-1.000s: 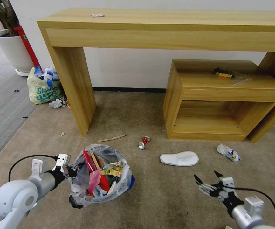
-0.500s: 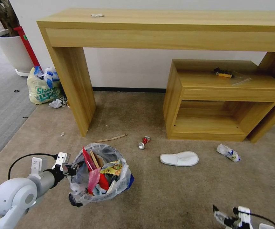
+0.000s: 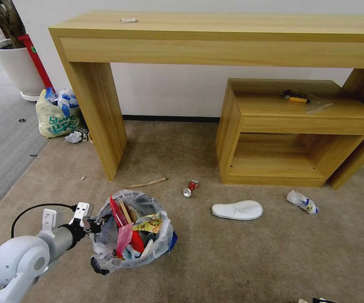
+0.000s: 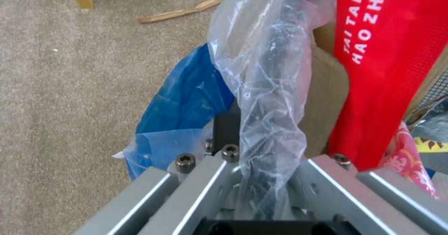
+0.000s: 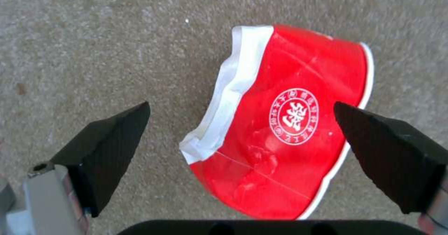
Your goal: Pick up the trash bin and place the garbage on the floor into it.
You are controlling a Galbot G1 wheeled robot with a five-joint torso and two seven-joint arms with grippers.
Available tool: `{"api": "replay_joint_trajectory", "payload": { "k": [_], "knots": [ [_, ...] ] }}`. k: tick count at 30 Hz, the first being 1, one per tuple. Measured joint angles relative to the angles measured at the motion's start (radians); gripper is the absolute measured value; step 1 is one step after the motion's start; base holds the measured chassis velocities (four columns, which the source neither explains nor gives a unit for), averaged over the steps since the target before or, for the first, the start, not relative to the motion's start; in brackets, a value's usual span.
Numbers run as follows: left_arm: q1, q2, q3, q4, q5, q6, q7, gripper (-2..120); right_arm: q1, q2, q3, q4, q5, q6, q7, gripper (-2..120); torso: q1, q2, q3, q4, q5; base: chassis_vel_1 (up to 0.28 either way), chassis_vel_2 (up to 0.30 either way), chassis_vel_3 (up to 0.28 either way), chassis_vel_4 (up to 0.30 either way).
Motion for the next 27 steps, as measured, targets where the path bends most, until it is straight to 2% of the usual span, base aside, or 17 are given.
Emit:
{"api": "replay_joint_trajectory", "payload": {
  "k": [10,13,14,17,18,21,22,24,27],
  "knots": [
    [0.006,0.001,0.000,-0.005,0.004,0.000,-0.001,0,0.057,-0.002,-0.004,-0.036,0.107,-0.028,0.062,98,0.000,0.000,0.000,0.0001,-0.0001,0.000,0.000,0.000,0.000],
    [0.009,0.001,-0.003,-0.008,0.006,0.000,-0.002,0,0.074,-0.003,-0.007,-0.045,0.155,-0.039,0.089,88,0.000,0.000,0.000,0.0001,0.0000,0.000,0.000,0.000,0.000],
    [0.009,0.001,-0.003,-0.008,0.006,0.000,-0.002,0,0.074,-0.003,-0.007,-0.045,0.155,-0.039,0.089,88,0.000,0.000,0.000,0.0001,0.0000,0.000,0.000,0.000,0.000],
    [0.010,0.002,-0.003,-0.010,0.007,0.000,-0.002,0,0.088,-0.003,-0.013,-0.058,0.172,-0.040,0.102,75,0.000,0.000,0.000,0.0000,0.0000,0.000,0.000,0.000,0.000],
    [0.010,0.002,-0.003,-0.010,0.007,0.000,-0.002,0,0.088,-0.003,-0.013,-0.058,0.172,-0.040,0.102,75,0.000,0.000,0.000,0.0000,0.0000,0.000,0.000,0.000,0.000],
    [0.012,0.002,-0.003,-0.013,0.007,0.000,-0.002,0,0.093,-0.007,-0.014,-0.065,0.174,-0.038,0.105,59,0.000,0.000,0.000,0.0000,-0.0001,0.000,0.000,0.000,0.000],
    [0.012,0.002,-0.003,-0.013,0.007,0.000,-0.002,0,0.093,-0.007,-0.014,-0.065,0.174,-0.038,0.105,59,0.000,0.000,0.000,0.0000,-0.0001,0.000,0.000,0.000,0.000],
    [0.013,0.002,-0.003,-0.014,0.007,0.000,-0.002,0,0.095,-0.008,-0.014,-0.068,0.174,-0.032,0.104,47,0.000,0.000,0.000,-0.0001,-0.0002,0.000,0.000,0.000,0.000],
    [0.013,0.002,-0.003,-0.014,0.007,0.000,-0.002,0,0.096,-0.009,-0.014,-0.071,0.171,-0.025,0.103,39,0.000,0.000,0.000,0.0000,-0.0001,0.000,0.000,0.000,0.000]
  ]
}}
